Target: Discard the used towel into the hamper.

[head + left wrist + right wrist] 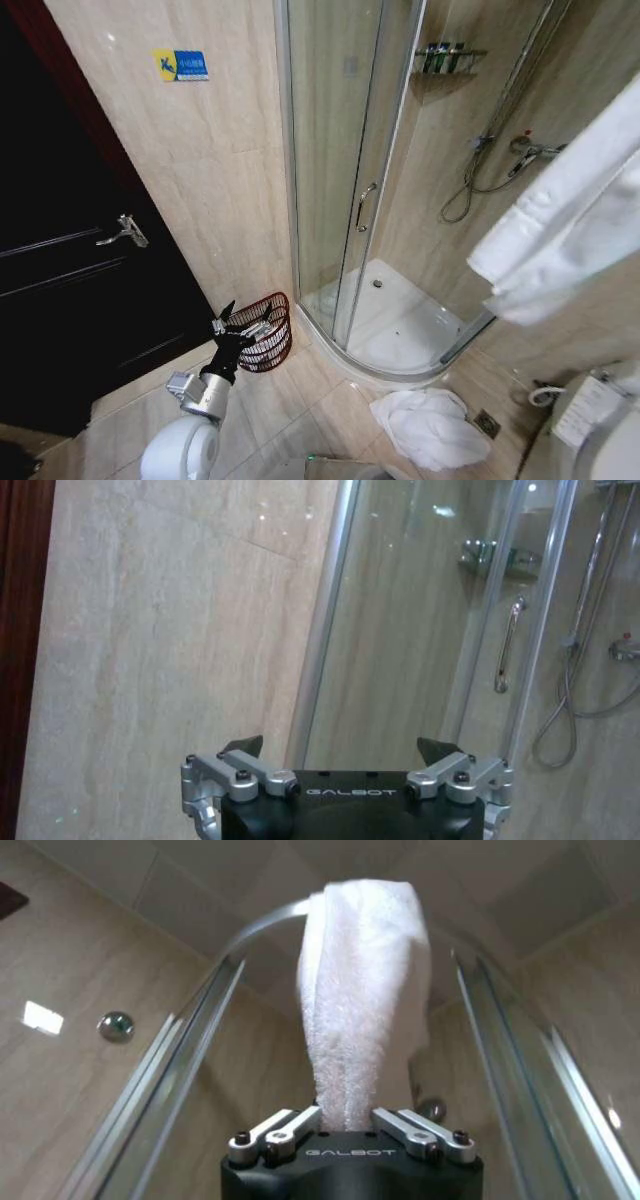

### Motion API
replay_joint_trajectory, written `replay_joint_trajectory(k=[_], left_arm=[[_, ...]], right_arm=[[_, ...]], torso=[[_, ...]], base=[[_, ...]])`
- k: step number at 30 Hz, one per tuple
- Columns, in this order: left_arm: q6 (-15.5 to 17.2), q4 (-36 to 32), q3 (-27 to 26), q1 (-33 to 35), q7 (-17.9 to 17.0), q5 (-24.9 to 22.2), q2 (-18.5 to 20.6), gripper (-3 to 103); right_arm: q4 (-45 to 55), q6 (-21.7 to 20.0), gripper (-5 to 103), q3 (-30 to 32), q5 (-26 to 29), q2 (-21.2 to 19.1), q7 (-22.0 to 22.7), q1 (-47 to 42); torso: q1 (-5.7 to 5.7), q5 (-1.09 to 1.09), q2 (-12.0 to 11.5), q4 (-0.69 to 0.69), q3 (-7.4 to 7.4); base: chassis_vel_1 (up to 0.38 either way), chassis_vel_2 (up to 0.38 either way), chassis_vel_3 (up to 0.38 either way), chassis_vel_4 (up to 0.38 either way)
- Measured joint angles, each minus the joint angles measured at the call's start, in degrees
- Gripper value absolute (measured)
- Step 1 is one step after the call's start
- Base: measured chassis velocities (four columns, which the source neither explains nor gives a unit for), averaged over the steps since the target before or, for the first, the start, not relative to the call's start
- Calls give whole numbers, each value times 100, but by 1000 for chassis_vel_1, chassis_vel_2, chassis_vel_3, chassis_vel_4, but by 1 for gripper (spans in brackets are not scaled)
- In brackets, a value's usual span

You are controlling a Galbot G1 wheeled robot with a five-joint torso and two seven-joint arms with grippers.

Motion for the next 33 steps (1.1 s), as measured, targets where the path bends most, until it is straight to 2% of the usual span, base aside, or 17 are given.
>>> replay_joint_trajectory(k=[1, 3, 4, 7, 11, 15, 18, 23, 30, 33], left_arm=[[0, 0, 0, 0, 0, 0, 0, 100], [0, 0, 0, 0, 0, 0, 0, 100], [0, 0, 0, 0, 0, 0, 0, 100], [0, 0, 0, 0, 0, 0, 0, 100], [0, 0, 0, 0, 0, 0, 1, 100], [0, 0, 0, 0, 0, 0, 0, 100], [0, 0, 0, 0, 0, 0, 0, 100], [0, 0, 0, 0, 0, 0, 0, 100], [0, 0, 0, 0, 0, 0, 0, 100], [0, 0, 0, 0, 0, 0, 0, 100]], right_arm=[[0, 0, 5, 0, 0, 0, 0, 0], [99, 167, 5, -237, -245, 415, -165, -210], [99, 167, 5, -237, -245, 415, -165, -210], [111, 397, 5, -482, -643, 810, -392, -392], [95, 498, 5, -577, -836, 1000, -567, -489], [-40, 685, 5, -702, -1027, 1258, -898, -644], [-309, 921, 5, -1000, -1197, 1541, -1218, -956], [-474, 1051, 5, -1305, -1552, 1795, -1251, -926], [-361, 1085, 5, -1498, -1971, 1886, -1180, -835], [-457, 1223, 5, -1614, -2225, 1979, -1158, -843]], torso=[[0, 0, 0, 0, 0], [0, -3, 0, 1, 0], [0, -3, 0, 1, 0], [0, -3, 0, 2, 0], [0, -2, 0, 1, 0], [0, -5, 0, 2, 0], [0, 0, 0, 0, 0], [0, 0, -1, 1, 1], [1, -5, -1, 2, 1], [1, -3, -1, 2, 1]], base=[[0, 0, 0, 0], [0, 0, 0, 0], [0, 0, 0, 0], [0, 0, 0, 0], [0, 0, 0, 0], [0, 0, 0, 0], [0, 0, 0, 0], [0, 0, 0, 0], [0, 0, 0, 0], [0, 0, 0, 0]])
